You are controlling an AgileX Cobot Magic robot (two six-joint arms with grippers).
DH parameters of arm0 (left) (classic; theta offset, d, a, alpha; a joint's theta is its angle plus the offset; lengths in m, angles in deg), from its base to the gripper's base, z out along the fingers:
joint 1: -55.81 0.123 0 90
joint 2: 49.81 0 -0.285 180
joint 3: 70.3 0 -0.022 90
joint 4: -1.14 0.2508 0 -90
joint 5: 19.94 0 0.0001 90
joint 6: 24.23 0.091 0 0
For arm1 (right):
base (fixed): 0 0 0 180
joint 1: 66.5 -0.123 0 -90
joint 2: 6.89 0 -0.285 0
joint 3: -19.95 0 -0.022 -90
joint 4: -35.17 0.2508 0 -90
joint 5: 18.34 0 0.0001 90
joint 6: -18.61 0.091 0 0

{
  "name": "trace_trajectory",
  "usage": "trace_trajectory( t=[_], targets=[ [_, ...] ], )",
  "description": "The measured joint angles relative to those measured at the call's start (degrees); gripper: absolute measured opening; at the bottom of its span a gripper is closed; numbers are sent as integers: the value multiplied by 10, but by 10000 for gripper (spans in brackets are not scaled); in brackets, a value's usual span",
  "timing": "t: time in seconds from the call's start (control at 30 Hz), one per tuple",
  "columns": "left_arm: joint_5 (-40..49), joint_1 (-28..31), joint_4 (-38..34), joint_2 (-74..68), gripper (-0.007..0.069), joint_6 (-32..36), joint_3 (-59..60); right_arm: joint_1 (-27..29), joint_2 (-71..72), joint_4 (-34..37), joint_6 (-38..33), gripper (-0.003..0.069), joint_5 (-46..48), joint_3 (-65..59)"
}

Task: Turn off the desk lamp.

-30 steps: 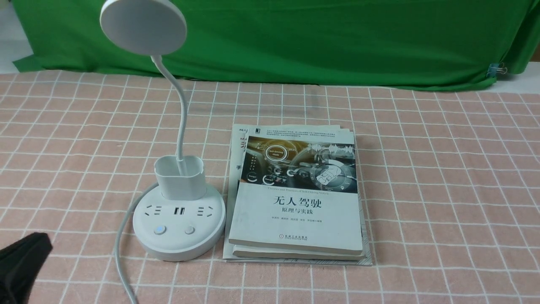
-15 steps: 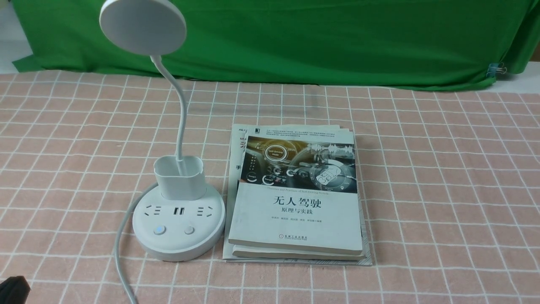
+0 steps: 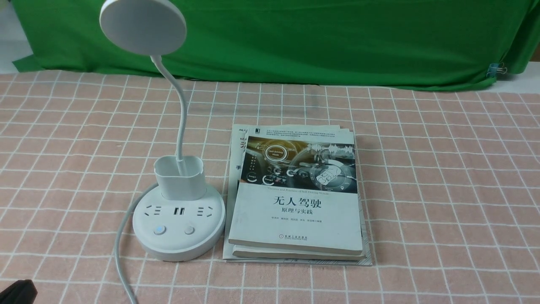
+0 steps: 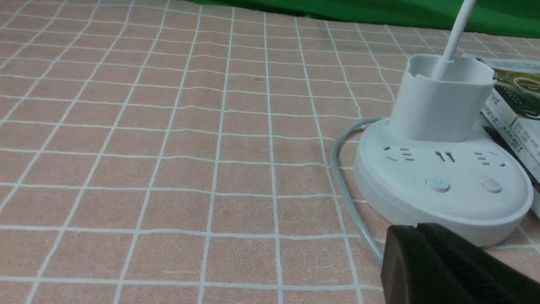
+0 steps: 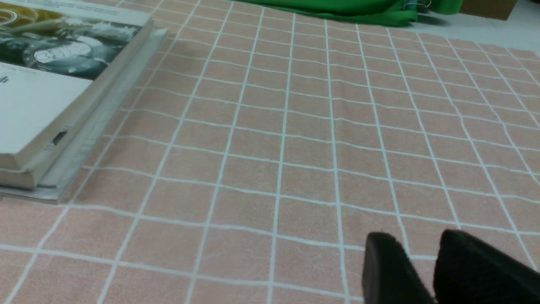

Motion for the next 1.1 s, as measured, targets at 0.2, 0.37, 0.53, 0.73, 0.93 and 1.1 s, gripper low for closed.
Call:
trace_trajectory(
  t=[0.2,0.37,0.53,0.73,0.93,1.1],
  targets=[
    [0,6,0,0,-4,-4,0,0,0,0,0,240,0,0],
    [0,6,0,0,-4,-5,0,0,0,0,0,240,0,0],
    [0,7,0,0,-4,-5,0,0,0,0,0,240,0,0],
    [0,8,0,0,-4,-5,0,0,0,0,0,240,0,0],
    [0,8,0,0,-4,-5,0,0,0,0,0,240,0,0],
    [0,8,0,0,-4,-5,0,0,0,0,0,240,0,0]
  ],
)
